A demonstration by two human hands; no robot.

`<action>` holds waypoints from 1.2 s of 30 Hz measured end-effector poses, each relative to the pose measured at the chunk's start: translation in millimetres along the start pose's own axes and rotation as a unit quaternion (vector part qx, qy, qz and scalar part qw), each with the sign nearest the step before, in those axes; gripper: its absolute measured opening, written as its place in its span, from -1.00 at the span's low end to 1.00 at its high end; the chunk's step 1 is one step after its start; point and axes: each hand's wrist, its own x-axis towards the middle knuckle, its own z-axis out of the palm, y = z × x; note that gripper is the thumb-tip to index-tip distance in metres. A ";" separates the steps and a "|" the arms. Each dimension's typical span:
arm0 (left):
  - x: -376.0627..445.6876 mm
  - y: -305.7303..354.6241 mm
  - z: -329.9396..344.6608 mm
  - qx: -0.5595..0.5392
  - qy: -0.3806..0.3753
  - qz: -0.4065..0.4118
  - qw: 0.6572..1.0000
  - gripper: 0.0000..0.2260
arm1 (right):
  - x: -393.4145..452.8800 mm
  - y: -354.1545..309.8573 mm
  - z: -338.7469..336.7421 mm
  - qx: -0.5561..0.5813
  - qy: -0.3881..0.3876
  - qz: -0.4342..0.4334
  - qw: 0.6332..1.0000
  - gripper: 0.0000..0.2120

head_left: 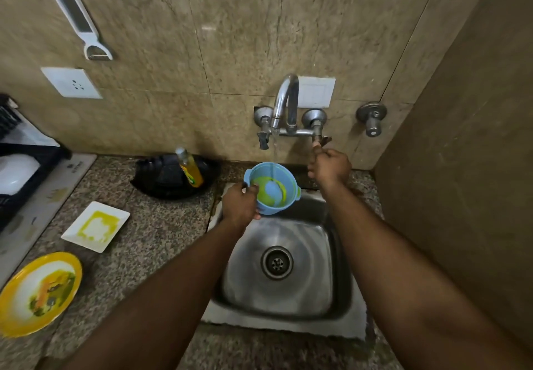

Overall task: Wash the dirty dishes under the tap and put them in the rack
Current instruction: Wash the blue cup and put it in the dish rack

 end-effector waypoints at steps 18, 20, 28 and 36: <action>63.7 -81.2 -31.0 0.075 0.131 -0.032 0.988 -0.34 | -132.3 -41.1 14.5 0.194 -0.215 0.236 0.928 -0.80; 75.1 -95.9 -29.6 0.070 0.126 -0.060 0.988 -0.29 | -127.5 -46.7 20.6 0.206 -0.221 0.238 0.923 -0.81; 33.9 -32.9 -16.5 0.069 0.125 -0.029 0.989 -0.38 | -99.7 -51.1 31.1 0.227 -0.175 0.240 0.927 -0.79; 37.4 -35.0 -23.3 0.133 0.122 -0.011 0.983 -0.24 | -102.7 -40.1 19.5 0.202 -0.202 0.156 0.946 -0.87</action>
